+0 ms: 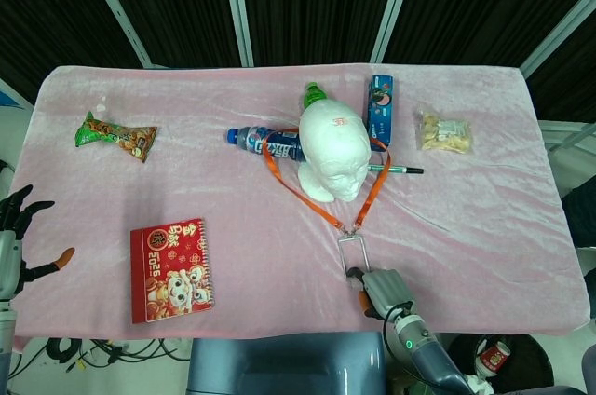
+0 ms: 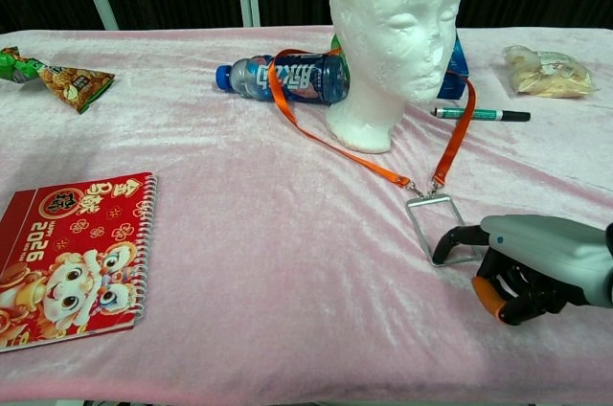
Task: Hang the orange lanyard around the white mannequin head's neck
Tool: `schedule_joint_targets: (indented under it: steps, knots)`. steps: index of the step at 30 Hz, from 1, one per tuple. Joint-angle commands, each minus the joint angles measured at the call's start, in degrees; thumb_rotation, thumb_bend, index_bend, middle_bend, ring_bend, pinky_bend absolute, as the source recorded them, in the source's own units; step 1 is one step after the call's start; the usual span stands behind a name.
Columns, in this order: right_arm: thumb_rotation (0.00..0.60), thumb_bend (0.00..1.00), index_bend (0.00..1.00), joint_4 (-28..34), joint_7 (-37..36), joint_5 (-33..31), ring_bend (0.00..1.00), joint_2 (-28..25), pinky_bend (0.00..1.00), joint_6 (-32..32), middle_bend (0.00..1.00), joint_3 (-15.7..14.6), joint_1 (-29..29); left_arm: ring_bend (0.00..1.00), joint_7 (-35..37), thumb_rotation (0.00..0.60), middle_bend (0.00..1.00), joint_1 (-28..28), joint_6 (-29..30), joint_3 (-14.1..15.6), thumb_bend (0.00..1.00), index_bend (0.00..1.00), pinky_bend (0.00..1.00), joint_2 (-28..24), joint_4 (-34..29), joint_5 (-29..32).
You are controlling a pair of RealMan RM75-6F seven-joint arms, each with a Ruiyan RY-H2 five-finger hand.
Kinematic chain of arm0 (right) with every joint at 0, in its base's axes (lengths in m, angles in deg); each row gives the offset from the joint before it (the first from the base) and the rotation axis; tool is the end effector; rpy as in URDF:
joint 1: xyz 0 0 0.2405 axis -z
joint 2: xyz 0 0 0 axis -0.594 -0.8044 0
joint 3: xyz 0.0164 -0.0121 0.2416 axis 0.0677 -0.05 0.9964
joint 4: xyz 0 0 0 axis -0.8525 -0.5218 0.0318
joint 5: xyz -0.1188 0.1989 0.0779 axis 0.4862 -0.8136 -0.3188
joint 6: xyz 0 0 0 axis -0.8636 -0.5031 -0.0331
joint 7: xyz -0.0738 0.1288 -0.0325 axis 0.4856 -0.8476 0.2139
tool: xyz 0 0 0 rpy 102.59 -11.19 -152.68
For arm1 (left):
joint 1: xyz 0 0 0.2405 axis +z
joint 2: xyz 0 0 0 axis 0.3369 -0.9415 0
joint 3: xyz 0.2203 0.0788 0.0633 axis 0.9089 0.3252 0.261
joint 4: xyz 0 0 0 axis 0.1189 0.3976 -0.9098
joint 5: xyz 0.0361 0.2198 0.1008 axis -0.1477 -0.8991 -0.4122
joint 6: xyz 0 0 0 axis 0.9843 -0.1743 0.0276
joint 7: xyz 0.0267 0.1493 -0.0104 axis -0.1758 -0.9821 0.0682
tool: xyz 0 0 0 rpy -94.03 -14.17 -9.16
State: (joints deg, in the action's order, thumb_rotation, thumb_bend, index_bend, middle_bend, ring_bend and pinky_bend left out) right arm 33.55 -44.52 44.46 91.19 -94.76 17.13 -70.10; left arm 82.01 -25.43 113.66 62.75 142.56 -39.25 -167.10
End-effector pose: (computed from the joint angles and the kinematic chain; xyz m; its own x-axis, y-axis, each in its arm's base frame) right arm -0.1633 -0.1966 -0.0762 0.3301 -0.6177 0.7138 -0.9431 -0.1838 0.2771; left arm -0.2934 0.2122 0.1136 0.1633 -0.0861 0.9828 0.9844 0.0803 -0.1565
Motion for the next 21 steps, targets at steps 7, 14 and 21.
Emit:
schedule_joint_targets:
  steps: [7,14,21]
  knots:
    - [0.6,0.64,0.29,2.7,-0.24,2.73,0.79,-1.69,0.78,-0.89,0.8,-1.68,1.63,0.0,-0.26,0.6,0.05,-0.03,-0.02,0.0,0.18,0.25,0.0,0.15,0.01,0.0]
    - [0.6,0.64,0.29,3.51,-0.38,4.05,0.78,-2.2,0.79,-0.79,0.8,-2.06,2.28,0.0,-0.41,0.6,0.05,0.11,0.32,-0.08,0.18,0.25,0.0,0.24,-0.07,0.01]
    - [0.6,0.49,0.13,3.76,-1.01,4.82,0.77,-2.68,0.78,-0.57,0.79,-1.04,2.33,0.0,-0.4,0.6,0.05,0.1,0.2,-0.12,0.18,0.25,0.0,0.2,-0.03,0.13]
